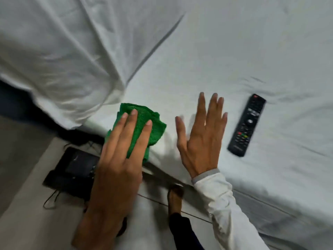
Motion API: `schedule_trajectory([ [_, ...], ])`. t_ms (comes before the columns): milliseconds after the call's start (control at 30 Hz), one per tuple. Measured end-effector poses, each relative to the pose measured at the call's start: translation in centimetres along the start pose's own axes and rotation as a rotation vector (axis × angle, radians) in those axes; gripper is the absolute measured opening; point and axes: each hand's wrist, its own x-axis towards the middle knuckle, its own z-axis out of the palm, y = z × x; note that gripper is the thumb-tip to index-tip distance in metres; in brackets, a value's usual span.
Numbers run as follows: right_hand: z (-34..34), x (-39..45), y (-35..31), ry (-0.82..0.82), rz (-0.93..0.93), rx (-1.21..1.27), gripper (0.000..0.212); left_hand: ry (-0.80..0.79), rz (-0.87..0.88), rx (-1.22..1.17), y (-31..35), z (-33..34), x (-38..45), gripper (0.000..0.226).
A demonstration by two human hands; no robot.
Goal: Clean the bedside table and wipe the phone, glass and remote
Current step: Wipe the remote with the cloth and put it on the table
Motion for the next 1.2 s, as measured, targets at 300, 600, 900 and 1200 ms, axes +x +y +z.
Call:
schedule_trajectory([
  [300,0.0,3.0,13.6,-0.033,0.516,-0.051,0.071,-0.107,0.266,-0.01,7.8,8.0,6.7,0.064],
  [600,-1.2,2.0,8.6,-0.259,0.665,1.379,0.057,0.007,0.082,-0.049,4.2,4.0,5.6,0.048],
  [900,4.0,-12.7,-8.4,-1.347,1.002,2.159,0.069,0.167,-0.403,0.032,-6.8,-5.6,-4.3,0.043],
  [1200,5.9,-22.9,-18.4,-1.56,1.161,1.718,0.065,0.02,-0.777,-0.031,-9.5,-8.9,-19.1,0.053],
])
